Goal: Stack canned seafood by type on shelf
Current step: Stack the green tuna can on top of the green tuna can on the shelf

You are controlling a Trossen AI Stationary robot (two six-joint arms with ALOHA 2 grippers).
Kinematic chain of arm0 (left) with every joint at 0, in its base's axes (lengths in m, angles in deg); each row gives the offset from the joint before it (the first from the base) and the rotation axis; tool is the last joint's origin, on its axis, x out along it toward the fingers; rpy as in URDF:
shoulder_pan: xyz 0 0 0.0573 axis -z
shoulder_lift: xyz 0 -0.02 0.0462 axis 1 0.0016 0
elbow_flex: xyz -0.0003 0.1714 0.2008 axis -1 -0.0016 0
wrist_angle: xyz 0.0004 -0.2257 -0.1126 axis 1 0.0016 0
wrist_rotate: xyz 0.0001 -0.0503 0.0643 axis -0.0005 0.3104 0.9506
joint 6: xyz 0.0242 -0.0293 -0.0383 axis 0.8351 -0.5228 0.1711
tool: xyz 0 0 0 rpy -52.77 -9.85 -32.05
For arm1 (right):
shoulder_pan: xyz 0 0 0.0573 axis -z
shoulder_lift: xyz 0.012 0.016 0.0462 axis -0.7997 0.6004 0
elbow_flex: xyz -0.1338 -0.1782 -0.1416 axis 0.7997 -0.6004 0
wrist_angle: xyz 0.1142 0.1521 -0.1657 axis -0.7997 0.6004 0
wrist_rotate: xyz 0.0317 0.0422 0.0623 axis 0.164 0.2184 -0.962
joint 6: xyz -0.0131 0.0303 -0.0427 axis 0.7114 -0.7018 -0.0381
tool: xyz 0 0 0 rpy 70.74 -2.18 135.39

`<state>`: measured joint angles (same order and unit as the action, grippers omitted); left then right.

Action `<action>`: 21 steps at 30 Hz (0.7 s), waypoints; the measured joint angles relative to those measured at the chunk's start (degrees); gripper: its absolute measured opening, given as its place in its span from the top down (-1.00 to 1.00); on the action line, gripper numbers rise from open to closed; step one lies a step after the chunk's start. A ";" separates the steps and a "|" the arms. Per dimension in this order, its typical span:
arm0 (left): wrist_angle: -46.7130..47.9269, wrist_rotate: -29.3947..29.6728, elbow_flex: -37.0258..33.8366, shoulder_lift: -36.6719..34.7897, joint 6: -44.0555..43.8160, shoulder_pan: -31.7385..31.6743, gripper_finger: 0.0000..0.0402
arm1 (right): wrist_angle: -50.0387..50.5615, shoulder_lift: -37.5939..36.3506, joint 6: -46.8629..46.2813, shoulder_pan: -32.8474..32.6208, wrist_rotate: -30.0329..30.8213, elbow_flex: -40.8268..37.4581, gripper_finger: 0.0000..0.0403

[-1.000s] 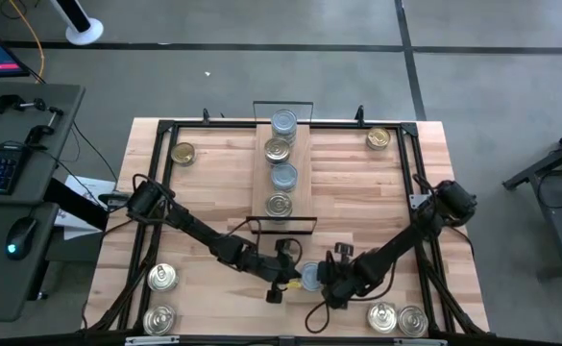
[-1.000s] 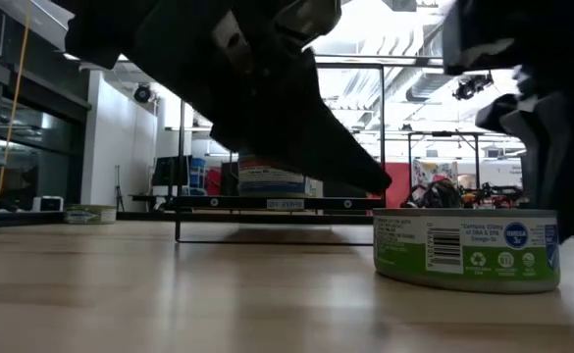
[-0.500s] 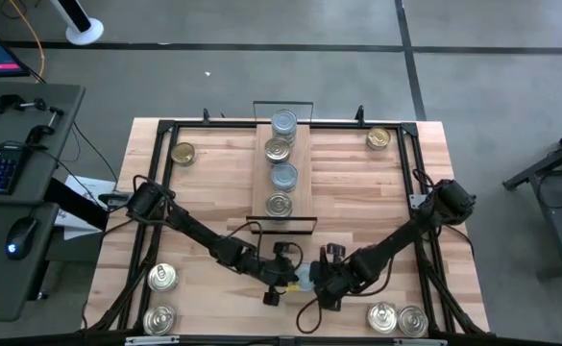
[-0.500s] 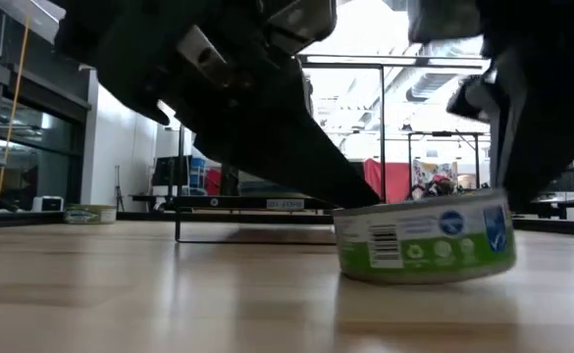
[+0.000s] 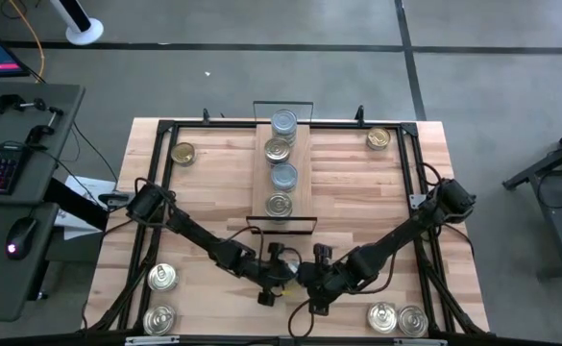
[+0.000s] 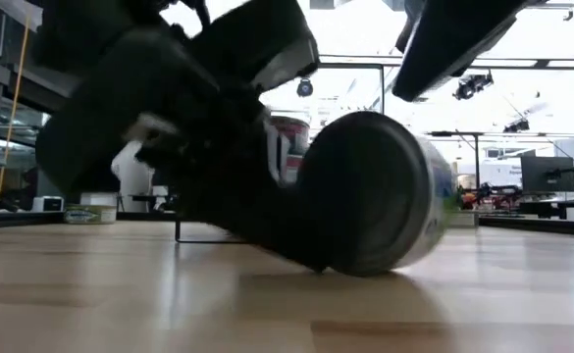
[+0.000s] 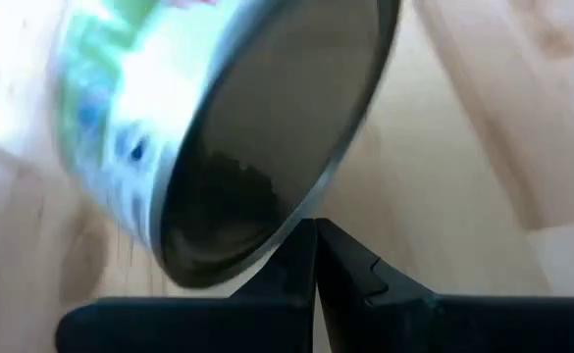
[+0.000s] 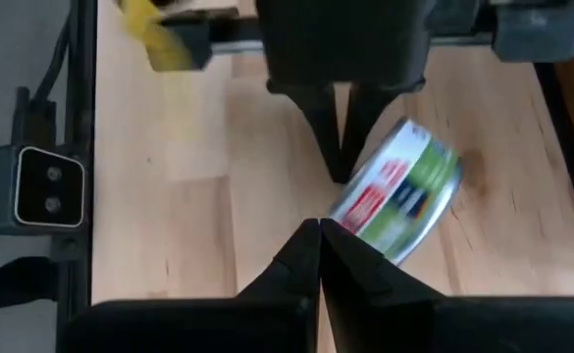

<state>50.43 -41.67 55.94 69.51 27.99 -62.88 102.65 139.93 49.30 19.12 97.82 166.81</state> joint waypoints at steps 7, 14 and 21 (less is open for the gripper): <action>1.72 0.46 0.01 -0.66 -0.94 0.40 1.00 | 3.03 -2.28 -2.01 -1.17 0.26 -0.02 1.00; 10.72 -0.72 -2.03 -6.18 -3.55 1.32 1.00 | 5.70 -5.51 -20.97 -2.36 5.93 -0.02 1.00; 3.25 0.72 -21.64 -19.09 -17.75 2.69 1.00 | 1.44 -4.34 -23.12 -1.16 7.62 -0.13 0.73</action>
<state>53.67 -40.95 34.31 50.42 10.24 -60.19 104.09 135.59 26.18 17.97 105.44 166.68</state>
